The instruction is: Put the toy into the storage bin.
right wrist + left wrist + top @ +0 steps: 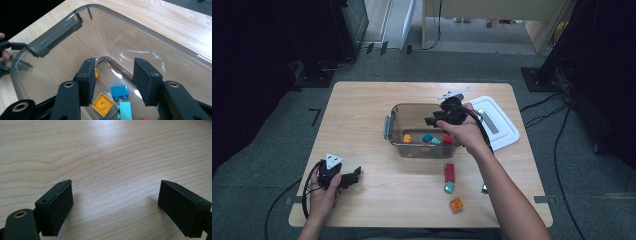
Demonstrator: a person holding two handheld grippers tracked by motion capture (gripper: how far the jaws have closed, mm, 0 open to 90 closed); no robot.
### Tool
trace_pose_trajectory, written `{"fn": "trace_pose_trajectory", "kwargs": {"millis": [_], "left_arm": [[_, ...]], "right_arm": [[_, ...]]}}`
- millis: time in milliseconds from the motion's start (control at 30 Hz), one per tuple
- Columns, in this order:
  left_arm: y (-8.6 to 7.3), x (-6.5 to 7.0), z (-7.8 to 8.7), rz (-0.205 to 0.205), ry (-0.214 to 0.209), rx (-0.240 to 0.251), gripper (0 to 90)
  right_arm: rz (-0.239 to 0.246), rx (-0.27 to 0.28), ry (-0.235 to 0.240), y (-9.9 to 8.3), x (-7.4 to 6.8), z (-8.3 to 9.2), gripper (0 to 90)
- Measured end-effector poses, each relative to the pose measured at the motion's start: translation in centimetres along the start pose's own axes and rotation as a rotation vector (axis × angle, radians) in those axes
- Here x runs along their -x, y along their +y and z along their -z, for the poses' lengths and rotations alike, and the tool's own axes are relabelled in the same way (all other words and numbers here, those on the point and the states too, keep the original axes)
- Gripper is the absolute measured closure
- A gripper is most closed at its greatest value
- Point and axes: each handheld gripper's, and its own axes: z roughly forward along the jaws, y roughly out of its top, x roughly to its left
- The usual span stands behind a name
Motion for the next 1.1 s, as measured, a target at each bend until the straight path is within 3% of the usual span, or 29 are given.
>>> {"fn": "trace_pose_trajectory", "kwargs": {"millis": [133, 600, 1100], "left_arm": [[0.0, 0.0, 0.0, 0.000, 0.000, 0.000, 12.8], [0.0, 0.0, 0.0, -0.002, 0.001, 0.000, 12.8], [0.0, 0.0, 0.0, -0.001, 0.000, -0.001, 12.7]], "right_arm": [[0.009, 0.017, 0.003, -0.4, -0.2, 0.9, 49.0], [0.038, 0.044, -0.045, -2.7, -2.0, 4.9, 20.3], [0.049, 0.051, -0.048, -6.3, -3.8, 8.0, 14.6]]}}
